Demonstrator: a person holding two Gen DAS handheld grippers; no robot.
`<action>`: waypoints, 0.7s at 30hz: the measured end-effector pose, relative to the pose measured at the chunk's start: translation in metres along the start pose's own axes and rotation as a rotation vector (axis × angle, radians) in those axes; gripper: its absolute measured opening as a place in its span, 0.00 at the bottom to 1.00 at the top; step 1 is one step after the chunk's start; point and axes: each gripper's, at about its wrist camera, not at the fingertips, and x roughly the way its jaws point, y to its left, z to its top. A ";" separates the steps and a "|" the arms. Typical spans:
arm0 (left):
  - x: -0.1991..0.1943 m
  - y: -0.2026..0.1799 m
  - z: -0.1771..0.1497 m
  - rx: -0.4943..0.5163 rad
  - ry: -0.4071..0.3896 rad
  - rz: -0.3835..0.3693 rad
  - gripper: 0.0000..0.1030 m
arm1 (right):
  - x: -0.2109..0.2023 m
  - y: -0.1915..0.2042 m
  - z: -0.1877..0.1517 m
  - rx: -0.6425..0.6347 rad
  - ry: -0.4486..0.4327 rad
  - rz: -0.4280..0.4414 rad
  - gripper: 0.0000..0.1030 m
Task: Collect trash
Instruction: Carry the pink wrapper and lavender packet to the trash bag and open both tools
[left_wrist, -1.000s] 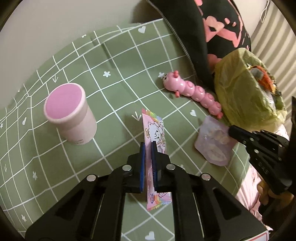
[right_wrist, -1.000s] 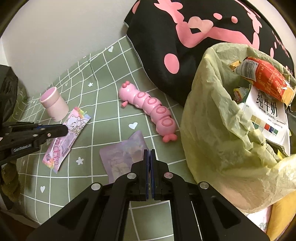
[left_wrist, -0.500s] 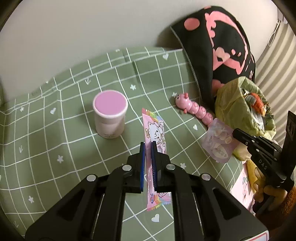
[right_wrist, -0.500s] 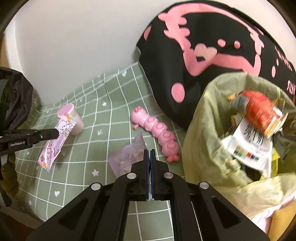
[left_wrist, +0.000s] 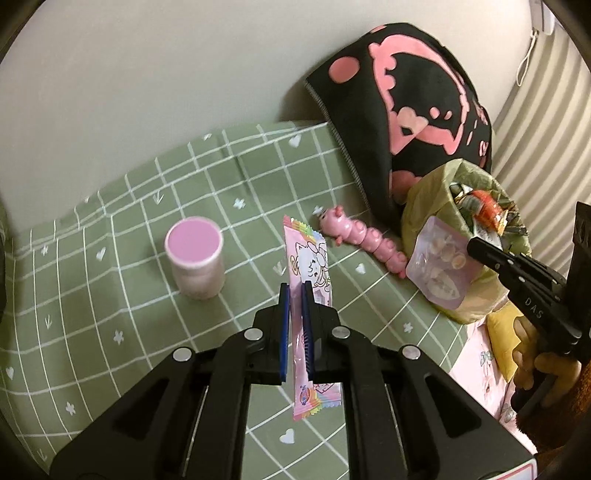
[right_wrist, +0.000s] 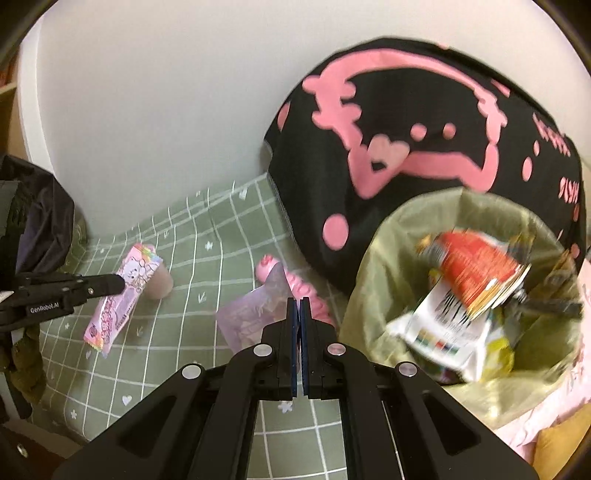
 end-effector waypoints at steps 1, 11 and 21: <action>-0.002 -0.004 0.005 0.010 -0.010 -0.005 0.06 | -0.004 -0.001 0.005 0.002 -0.014 -0.006 0.04; -0.018 -0.064 0.068 0.149 -0.133 -0.121 0.06 | -0.058 -0.030 0.047 -0.014 -0.158 -0.138 0.04; -0.011 -0.145 0.108 0.292 -0.183 -0.281 0.06 | -0.101 -0.093 0.058 0.033 -0.212 -0.336 0.04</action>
